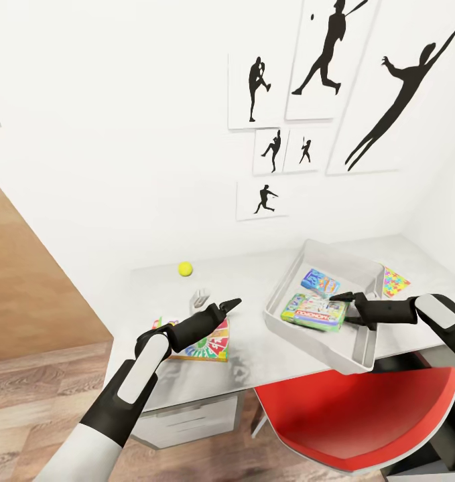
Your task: Put all the toys in the child's room - the three board games (two on the bed and one on the table), the two jigsaw puzzles on the table, and the tennis ball on the table - inside the toy box on the table in the child's room.
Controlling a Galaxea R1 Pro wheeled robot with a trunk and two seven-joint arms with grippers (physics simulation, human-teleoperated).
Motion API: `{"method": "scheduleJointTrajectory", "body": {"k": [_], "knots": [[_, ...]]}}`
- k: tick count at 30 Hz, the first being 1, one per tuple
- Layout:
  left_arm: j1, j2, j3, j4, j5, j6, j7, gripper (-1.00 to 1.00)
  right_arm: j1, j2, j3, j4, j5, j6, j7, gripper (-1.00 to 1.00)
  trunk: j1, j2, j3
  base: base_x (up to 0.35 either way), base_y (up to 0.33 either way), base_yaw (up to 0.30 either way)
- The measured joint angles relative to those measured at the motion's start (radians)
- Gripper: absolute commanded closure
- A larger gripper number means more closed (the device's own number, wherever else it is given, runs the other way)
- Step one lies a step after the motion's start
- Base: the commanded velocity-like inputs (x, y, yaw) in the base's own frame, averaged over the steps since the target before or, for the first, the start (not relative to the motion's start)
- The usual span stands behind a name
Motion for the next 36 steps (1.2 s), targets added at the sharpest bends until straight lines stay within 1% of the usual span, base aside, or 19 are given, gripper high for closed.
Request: {"method": "scheduleJointTrajectory", "body": {"k": [10, 21, 26, 30, 32, 35, 36], "knots": [[0.0, 0.0, 0.0, 0.0, 0.0, 0.0, 0.0, -1.0, 0.0, -0.001, 0.0, 0.0, 0.0, 0.0, 0.0, -1.0, 0.0, 0.0, 0.0, 0.0, 0.0, 0.0], [0.0, -0.001, 0.0, 0.0, 0.0, 0.0, 0.0, -1.0, -0.005, -0.001, 0.002, -0.006, 0.012, 0.0, -0.002, -1.0, 0.0, 0.0, 0.0, 0.0, 0.0, 0.0], [0.0, -0.001, 0.0, 0.0, 0.0, 0.0, 0.0, -1.0, -0.019, -0.002, 0.002, -0.007, 0.014, 0.0, -0.002, -1.0, 0.0, 0.0, 0.0, 0.0, 0.0, 0.0], [0.0, -0.001, -0.001, 0.0, 0.0, 0.0, 0.0, -1.0, -0.041, -0.004, 0.002, -0.009, 0.015, 0.0, -0.006, -1.0, 0.0, 0.0, 0.0, 0.0, 0.0, 0.0], [0.0, -0.001, 0.0, 0.0, 0.0, 0.0, 0.0, -1.0, -0.061, -0.005, 0.002, -0.009, 0.016, 0.0, -0.019, -1.0, 0.0, 0.0, 0.0, 0.0, 0.0, 0.0], [0.0, -0.001, -0.001, -0.001, 0.0, 0.0, 0.0, -1.0, -0.09, -0.005, 0.002, -0.009, 0.018, 0.0, -0.063, -1.0, 0.0, 0.0, 0.0, 0.0, 0.0, 0.0], [0.0, -0.001, -0.001, -0.001, 0.0, 0.0, 0.0, -1.0, -0.09, -0.005, 0.002, -0.009, 0.019, 0.0, -0.064, -1.0, 0.0, 0.0, 0.0, 0.0, 0.0, 0.0]]}}
